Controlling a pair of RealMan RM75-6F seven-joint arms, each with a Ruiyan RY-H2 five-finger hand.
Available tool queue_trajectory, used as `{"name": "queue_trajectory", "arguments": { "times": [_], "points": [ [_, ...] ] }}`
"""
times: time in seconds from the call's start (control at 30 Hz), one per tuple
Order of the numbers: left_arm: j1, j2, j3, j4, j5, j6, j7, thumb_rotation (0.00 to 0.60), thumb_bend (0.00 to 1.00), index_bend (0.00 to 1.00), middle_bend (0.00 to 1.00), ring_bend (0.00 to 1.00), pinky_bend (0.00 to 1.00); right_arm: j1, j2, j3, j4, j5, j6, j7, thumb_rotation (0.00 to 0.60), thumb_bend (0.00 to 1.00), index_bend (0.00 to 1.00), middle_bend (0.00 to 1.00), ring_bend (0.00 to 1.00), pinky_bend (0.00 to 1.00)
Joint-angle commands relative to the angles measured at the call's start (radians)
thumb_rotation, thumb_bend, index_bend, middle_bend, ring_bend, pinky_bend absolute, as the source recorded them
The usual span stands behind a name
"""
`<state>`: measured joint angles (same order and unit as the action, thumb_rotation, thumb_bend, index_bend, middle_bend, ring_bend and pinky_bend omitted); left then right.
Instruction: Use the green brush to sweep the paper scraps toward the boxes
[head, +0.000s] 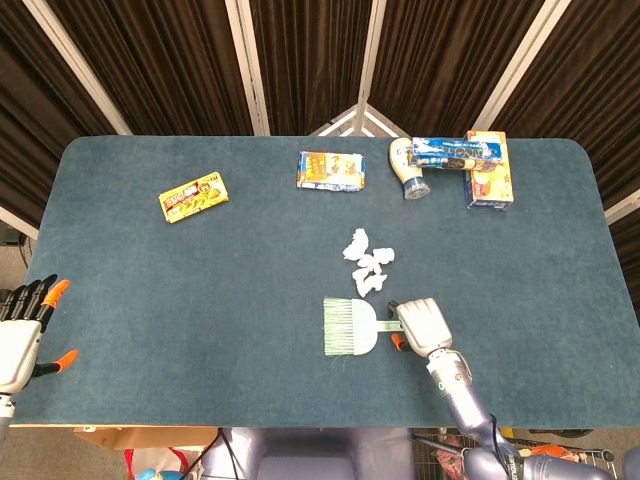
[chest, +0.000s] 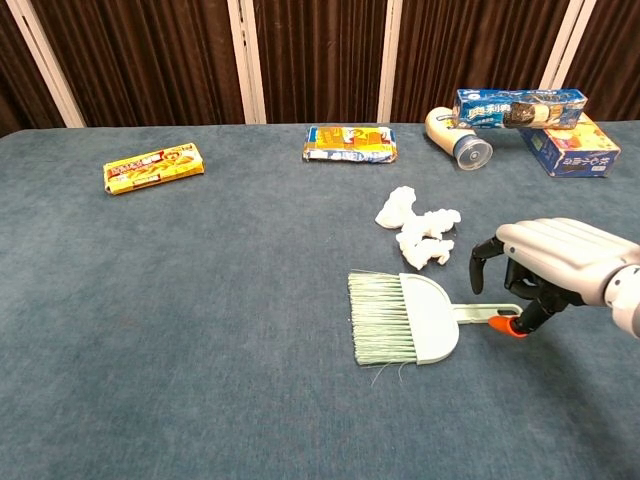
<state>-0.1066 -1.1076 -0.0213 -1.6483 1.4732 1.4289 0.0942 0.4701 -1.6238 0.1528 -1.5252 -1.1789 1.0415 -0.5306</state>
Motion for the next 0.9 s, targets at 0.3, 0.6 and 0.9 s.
{"name": "queue_trajectory", "arguments": {
  "times": [0.3,0.6,0.9],
  "points": [
    [0.0,0.0,0.001,-0.002,0.001,-0.001,0.0,0.6,0.05,0.0,0.0,0.0,0.0,0.007,-0.021,-0.009,0.03,0.027,0.004,0.001,0.6,0.31,0.48,0.97,1.0,1.0],
    [0.0,0.001,0.001,-0.002,0.001,-0.001,0.0,0.6,0.05,0.0,0.0,0.0,0.0,0.018,-0.038,-0.011,0.055,0.05,0.0,0.002,0.6,0.31,0.48,0.97,1.0,1.0],
    [-0.001,0.001,0.001,-0.002,0.0,-0.002,-0.002,0.6,0.05,0.0,0.0,0.0,0.0,0.027,-0.053,-0.018,0.074,0.067,-0.004,-0.003,0.6,0.32,0.49,0.97,1.0,1.0]
  ]
}}
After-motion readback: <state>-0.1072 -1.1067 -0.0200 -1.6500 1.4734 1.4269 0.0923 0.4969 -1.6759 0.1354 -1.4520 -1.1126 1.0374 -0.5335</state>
